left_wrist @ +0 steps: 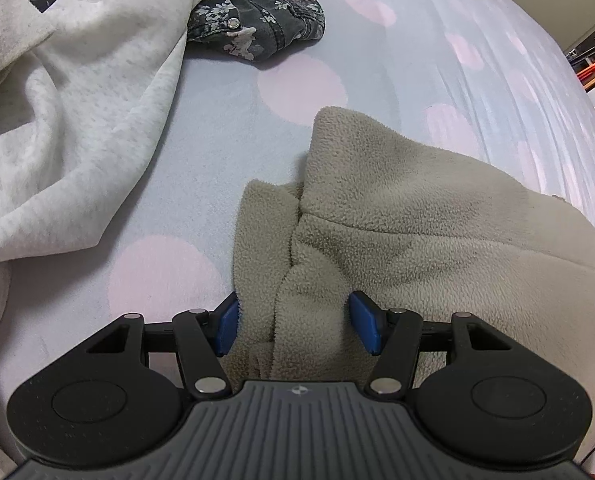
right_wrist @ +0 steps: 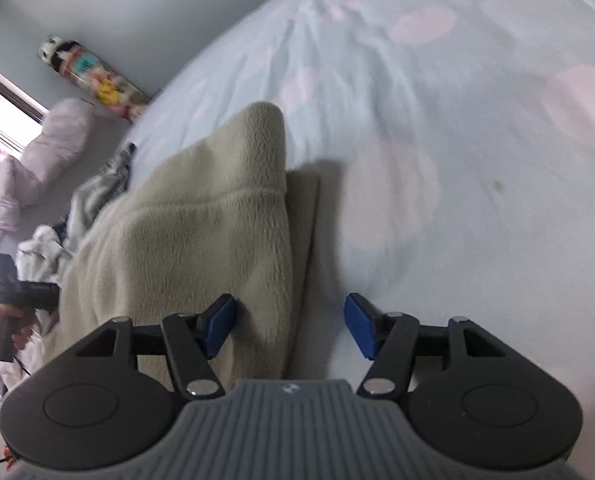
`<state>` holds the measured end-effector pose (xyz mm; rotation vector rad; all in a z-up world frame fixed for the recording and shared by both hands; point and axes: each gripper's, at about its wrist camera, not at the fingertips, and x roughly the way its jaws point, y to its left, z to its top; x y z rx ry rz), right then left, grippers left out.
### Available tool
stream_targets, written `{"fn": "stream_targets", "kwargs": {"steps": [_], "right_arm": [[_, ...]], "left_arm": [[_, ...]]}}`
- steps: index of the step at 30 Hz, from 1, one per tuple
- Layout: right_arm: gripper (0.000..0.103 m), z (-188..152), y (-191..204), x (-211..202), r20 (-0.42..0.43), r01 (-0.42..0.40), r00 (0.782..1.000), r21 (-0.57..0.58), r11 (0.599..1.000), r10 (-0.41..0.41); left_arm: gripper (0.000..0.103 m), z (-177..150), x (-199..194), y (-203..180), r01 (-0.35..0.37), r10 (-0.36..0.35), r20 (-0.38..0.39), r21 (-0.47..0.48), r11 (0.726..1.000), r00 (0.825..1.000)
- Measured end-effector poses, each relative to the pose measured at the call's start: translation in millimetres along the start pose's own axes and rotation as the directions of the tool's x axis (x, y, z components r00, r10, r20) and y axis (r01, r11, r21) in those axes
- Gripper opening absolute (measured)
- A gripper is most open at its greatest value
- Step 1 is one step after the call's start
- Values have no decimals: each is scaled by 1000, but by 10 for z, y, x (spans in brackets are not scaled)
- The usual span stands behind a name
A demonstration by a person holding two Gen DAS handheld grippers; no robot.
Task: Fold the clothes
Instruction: 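Grasp the folded beige hoodie edge with both grippers side by side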
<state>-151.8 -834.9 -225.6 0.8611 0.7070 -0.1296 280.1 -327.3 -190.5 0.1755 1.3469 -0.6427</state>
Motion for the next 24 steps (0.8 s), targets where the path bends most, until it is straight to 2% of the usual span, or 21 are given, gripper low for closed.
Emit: {"fn": "stream_targets", "kwargs": {"steps": [3,9,13,16,20,24], "right_arm": [[63,77,-65,72,-15,-52,998,43,998,53],[62,194,48,326,-79,-131,988,40,991,134],[42,256,146,547,-107,-153,981,86,984,162],[35,257,232,537,-101,-117,987,95,989,127],[30,310,542,399,-90,-6,996,-9,1000,5],[25,314,851,214,-45,74,996,-92,993,-78]], "left_arm": [[56,-17,7,2,2,-2,7,1,1000,1000],[56,-56,24,74,36,-36,26,-15,999,999],[52,-81,20,84,48,-48,41,-1,999,998],[43,-125,-34,71,53,-55,68,22,998,996],[26,-169,-156,16,42,-48,110,60,997,993],[22,-207,-329,-62,52,-63,148,80,995,987]]}}
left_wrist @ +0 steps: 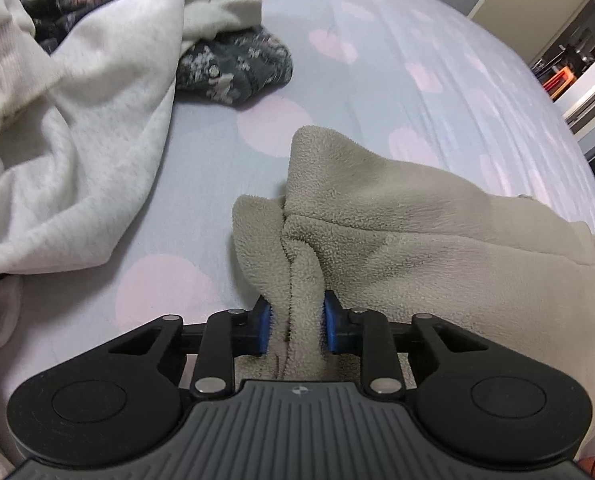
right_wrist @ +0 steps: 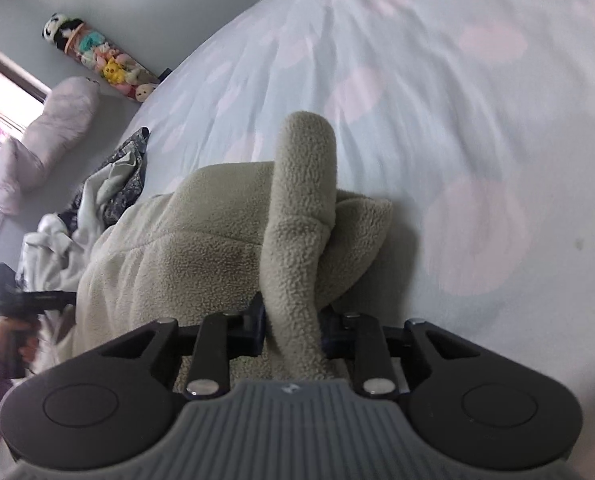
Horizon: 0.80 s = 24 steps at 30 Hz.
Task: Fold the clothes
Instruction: 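Grasp the folded beige hoodie edge with both grippers side by side, then lift the folded hoodie with both grippers and carry it across the bed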
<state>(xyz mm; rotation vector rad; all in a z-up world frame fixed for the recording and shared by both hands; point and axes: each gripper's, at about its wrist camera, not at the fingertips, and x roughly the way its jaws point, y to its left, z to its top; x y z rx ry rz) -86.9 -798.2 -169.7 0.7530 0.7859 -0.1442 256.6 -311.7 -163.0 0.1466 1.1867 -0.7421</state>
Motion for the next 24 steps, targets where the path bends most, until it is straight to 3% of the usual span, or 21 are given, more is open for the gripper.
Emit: {"fn": "stream_targets", "kwargs": {"steps": [7,15,20,24], "right_arm": [[21,-78,361,-582,114,48,993,-56,997,-41],[20,-352,558,-1376,227,88,971,-55,995,-73],[20,-427,487,-2030,312,166,938,-18,986,-152],[20,-453,361,-2676,370,268,894,16,963,-255]], "left_arm": [[20,-111,-453,-78,51,-54,106,34,998,993],[19,-273,-957,-544,123,-149,193,141,982,970],[18,-372,-1167,-1136,205,-255,202,241,949,945],[18,-414,-1175,-1704,293,-359,179,310,904,916]]}}
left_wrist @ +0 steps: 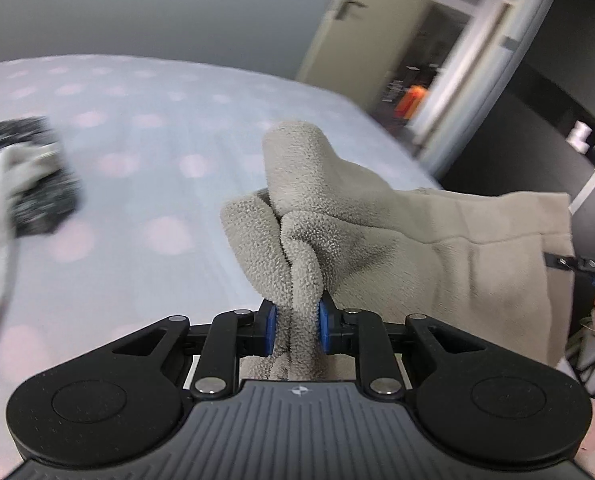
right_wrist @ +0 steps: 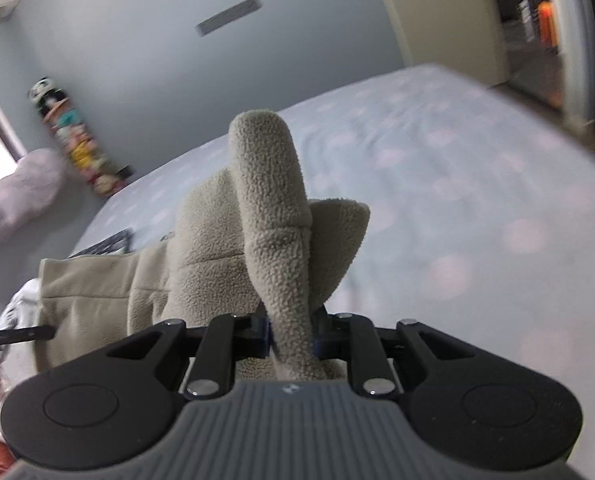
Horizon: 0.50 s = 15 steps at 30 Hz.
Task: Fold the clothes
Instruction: 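Lift the folded hoodie with both grippers and carry it across the bed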
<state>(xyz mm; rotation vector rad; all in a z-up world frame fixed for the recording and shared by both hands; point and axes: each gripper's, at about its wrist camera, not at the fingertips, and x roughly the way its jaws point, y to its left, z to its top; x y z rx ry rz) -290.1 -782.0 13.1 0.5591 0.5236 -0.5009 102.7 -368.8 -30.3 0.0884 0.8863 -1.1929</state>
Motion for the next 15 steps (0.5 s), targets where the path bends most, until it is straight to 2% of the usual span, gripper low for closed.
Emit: {"fn": "stream_targets", "kwargs": {"steps": [3,6,11,15], "right_arm": [[20,141,-259,-430,48,92,995,2,996,-92],[20,295,-583,-814,82,188,979,22,982,-189],[20,580,-1087,-1151,70,352,933,12,936,-352],[20,806,-1495,-1185,29,447,894,-23,894,-446]], "left_arm": [[18,52,224,-420,90,-90,-7,26,996,996],[18,71,511,-826,177,-176,-24,40,983,984],[17,-36,1120,-1425,297,-294,-86,12,955,952],[17,-275,1666,-1825,363,-361,-169,-25,932,917]]}}
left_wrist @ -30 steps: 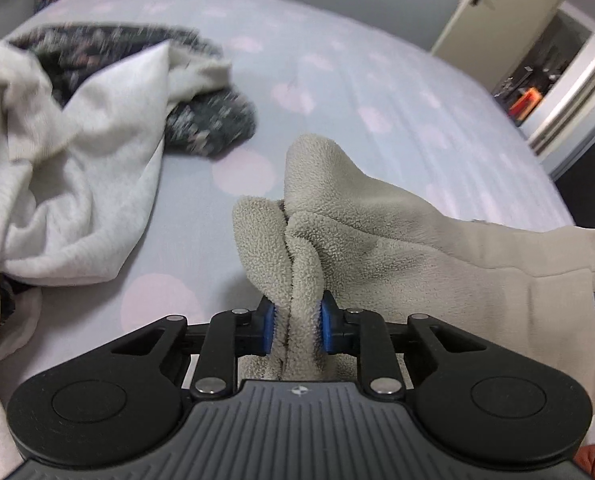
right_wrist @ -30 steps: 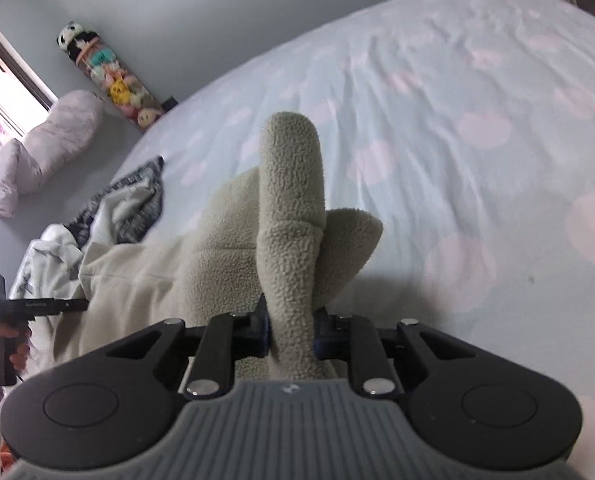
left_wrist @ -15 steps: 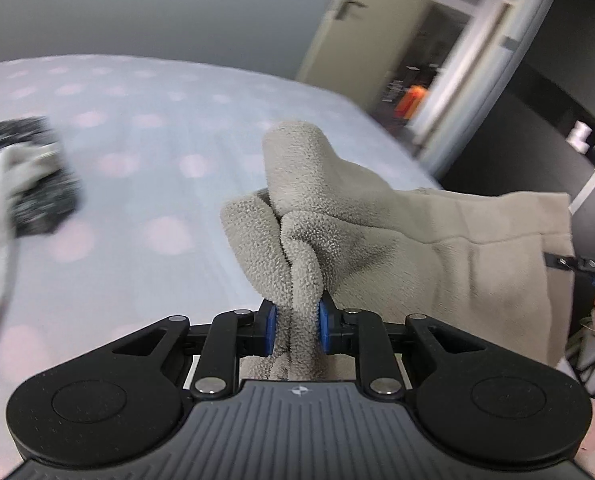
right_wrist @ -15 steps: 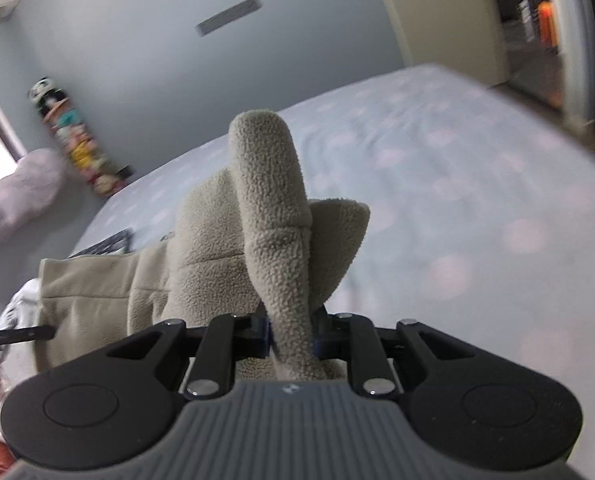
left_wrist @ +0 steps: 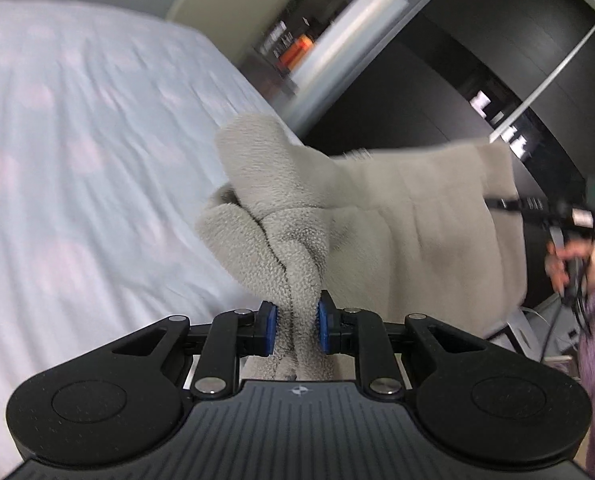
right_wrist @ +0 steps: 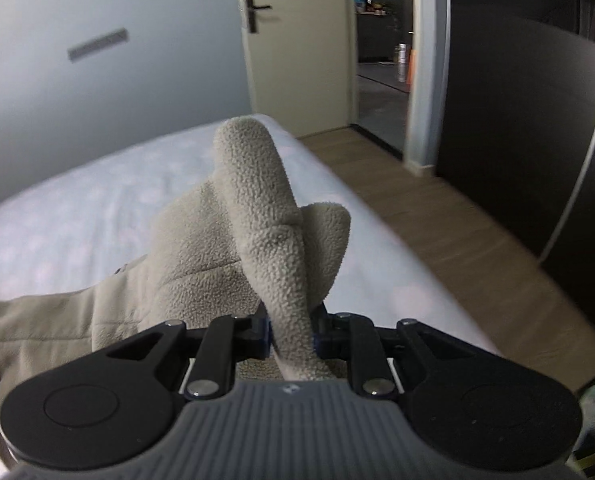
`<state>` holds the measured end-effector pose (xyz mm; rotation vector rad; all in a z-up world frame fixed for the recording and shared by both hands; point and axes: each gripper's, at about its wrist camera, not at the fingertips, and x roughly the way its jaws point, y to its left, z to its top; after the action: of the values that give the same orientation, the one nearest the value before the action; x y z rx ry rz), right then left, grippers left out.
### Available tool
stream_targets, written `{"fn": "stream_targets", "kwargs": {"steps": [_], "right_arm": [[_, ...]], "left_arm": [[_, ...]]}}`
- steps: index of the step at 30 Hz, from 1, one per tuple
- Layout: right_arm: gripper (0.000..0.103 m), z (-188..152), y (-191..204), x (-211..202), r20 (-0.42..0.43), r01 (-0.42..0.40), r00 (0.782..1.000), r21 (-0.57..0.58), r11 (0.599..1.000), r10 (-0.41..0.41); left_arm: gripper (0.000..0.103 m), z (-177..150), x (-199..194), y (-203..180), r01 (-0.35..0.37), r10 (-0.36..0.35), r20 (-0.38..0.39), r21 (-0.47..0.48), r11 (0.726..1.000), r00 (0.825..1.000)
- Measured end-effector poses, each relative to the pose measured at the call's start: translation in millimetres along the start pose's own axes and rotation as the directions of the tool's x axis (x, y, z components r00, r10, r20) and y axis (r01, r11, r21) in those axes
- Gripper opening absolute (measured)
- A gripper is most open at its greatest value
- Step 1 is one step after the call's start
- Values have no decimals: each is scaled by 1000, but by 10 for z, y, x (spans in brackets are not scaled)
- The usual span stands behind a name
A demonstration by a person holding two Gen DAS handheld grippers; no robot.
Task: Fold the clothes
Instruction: 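Lift the folded hoodie with both grippers and carry it across the bed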
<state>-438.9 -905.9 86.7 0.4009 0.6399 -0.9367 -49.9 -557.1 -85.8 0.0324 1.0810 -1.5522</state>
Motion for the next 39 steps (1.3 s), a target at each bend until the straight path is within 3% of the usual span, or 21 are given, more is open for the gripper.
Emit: {"fn": "stream_targets", "kwargs": {"steps": [5,11,18,23,29,32,34,39], "right_arm": [[20,154,-431,357,-78,88,993,-36,995,-90],[21,106,-850,1060,-156,178,971,-36,983,-181],[21,317,-773,1876,-187,231,951,-94,968,-245],[21,287,-802,2440,-225,273,927,-137,952,-299],[23,57,-1080,2929,-287,290,906,-113,950,-310],[26,-66,-1137,3042,-302,290,900,-120,950,-313],[36,-106,-1167,3098,-299,300,897,-130,945,-326],[53,-145,-1255,2755,-210,408,878,-143,902,-430]], "left_arm": [[17,-233,726,-232,65,-64,-117,3,998,991],[17,-141,1255,-205,73,-74,-169,-12,997,983],[17,-23,1654,-206,67,-66,-203,-2,998,977],[17,-2,1866,-66,14,-4,-244,40,999,970],[18,-76,2062,123,-44,65,-294,78,996,954],[18,-119,2114,146,-49,73,-299,85,995,952],[18,-131,2106,151,-50,71,-301,78,996,951],[19,-98,2070,114,-58,76,-294,67,996,953]]}}
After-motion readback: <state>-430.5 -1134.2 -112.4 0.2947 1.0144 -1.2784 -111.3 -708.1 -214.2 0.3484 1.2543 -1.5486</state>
